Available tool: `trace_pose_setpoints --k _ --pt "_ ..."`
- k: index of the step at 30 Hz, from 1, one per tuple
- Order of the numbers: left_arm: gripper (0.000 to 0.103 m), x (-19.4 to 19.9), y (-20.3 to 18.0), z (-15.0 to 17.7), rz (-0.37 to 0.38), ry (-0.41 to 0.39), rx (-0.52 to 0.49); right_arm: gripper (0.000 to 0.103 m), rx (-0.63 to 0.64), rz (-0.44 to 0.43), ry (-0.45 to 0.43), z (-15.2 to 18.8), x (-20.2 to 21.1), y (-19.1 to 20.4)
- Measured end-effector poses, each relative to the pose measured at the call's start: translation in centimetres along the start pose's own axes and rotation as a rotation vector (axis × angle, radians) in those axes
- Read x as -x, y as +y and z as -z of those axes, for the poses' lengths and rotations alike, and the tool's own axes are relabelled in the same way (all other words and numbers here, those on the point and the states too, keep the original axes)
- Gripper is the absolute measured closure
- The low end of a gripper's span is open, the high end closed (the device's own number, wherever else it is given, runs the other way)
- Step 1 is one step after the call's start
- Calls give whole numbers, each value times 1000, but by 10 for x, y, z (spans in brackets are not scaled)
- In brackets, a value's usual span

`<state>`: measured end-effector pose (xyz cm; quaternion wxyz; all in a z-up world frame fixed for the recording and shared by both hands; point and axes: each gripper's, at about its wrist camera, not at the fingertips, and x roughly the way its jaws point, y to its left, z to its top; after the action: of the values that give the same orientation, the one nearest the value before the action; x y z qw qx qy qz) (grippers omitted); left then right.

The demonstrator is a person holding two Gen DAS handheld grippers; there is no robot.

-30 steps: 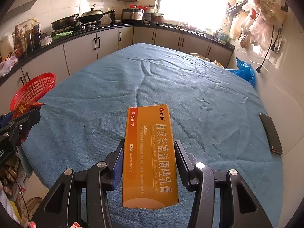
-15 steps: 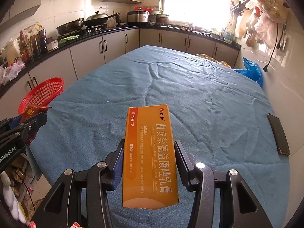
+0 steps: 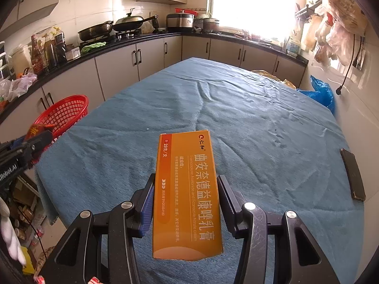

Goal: Collect trash
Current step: 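Hold both items over the red basket and open both tools to drop them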

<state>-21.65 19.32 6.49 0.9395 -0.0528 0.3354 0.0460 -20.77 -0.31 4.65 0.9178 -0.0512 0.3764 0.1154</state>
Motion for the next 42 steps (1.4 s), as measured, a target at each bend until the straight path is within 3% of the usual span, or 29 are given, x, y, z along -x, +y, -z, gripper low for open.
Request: trace_pose_setpoints --k 7,20,42 --pt "69 6 37 -13 -82 -34 18 50 6 -38 18 -6 -8 7" --pt "69 -6 94 -57 -148 -43 -35 50 69 -139 44 -32 -29 48" --pt "69 -69 175 -80 -182 39 74 50 107 -473 48 -123 -83 158"
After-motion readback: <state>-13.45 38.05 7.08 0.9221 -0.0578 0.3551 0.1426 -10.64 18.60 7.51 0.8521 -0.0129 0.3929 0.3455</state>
